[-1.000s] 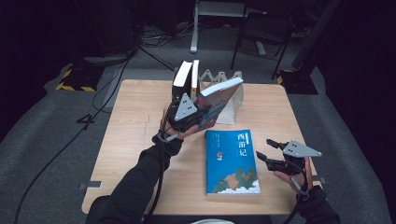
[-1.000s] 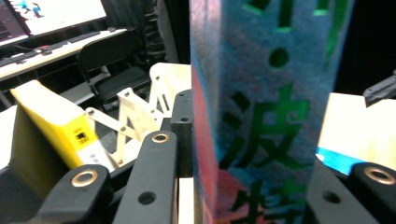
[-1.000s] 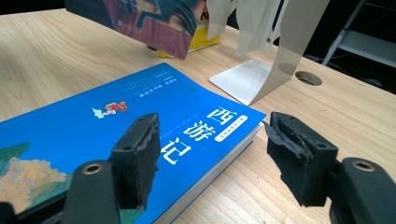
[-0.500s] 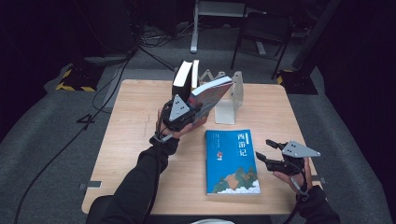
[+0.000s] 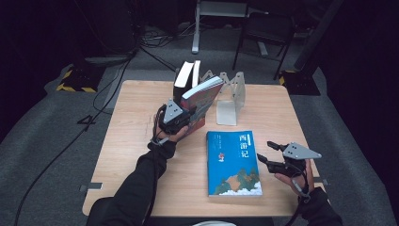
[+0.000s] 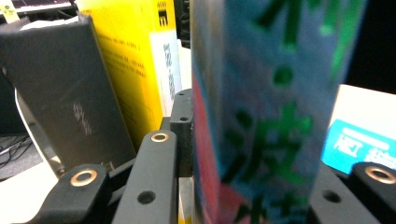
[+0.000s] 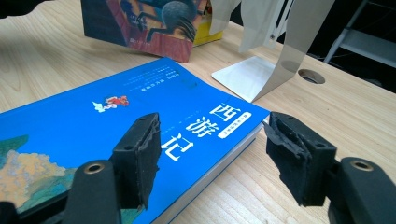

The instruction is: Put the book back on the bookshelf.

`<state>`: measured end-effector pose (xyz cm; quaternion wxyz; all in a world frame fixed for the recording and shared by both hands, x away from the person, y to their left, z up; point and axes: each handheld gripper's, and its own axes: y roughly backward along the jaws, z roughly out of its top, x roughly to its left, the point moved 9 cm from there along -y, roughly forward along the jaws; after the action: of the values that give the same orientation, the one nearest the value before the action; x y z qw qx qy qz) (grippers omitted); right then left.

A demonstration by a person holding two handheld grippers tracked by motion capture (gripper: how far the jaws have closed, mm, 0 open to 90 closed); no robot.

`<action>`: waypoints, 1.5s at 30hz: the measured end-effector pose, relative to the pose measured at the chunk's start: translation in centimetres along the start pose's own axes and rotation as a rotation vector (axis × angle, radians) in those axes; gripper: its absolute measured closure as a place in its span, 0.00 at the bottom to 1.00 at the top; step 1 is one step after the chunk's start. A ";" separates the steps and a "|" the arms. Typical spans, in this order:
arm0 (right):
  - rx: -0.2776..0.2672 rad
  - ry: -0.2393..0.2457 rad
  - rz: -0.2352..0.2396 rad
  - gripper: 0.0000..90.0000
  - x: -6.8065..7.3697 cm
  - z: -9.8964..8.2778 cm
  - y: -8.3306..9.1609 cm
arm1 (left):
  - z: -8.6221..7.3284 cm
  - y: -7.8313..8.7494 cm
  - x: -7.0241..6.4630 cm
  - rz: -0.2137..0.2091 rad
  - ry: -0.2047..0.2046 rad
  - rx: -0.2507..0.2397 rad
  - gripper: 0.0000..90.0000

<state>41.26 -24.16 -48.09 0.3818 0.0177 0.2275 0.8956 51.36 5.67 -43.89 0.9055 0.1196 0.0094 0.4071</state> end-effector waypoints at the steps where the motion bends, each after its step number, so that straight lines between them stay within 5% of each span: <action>1: 0.001 -0.002 0.003 0.40 0.0 0.0 0.0 | -0.1 0.1 0.0 -0.003 0.005 0.002 0.82; 8: 0.014 0.004 0.001 0.40 0.2 -0.2 -0.2 | -1.3 0.6 0.7 -0.001 0.019 0.032 0.82; 20: 0.030 0.011 0.008 0.41 0.4 -0.5 -0.4 | -1.8 0.7 1.4 0.021 0.062 0.012 0.78; 25: 0.030 0.011 0.008 0.41 0.4 -0.5 -0.3 | -3.2 1.0 1.7 0.031 0.019 0.067 0.70; 29: 0.048 0.019 0.013 0.42 0.6 -0.9 -0.4 | -4.3 1.5 1.6 0.014 0.002 0.111 0.74; 33: 0.050 0.018 0.013 0.42 0.5 -1.1 -0.3 | -5.5 1.5 1.3 -0.013 0.029 0.179 0.79; 45: 0.077 0.026 0.026 0.42 0.9 -1.4 -0.9 | -4.5 -1.7 -0.9 0.123 0.132 0.171 0.82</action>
<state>40.91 -23.54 -49.86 0.3660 0.0237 0.2664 0.8913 51.45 4.88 -48.74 0.8626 0.1696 0.0963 0.4667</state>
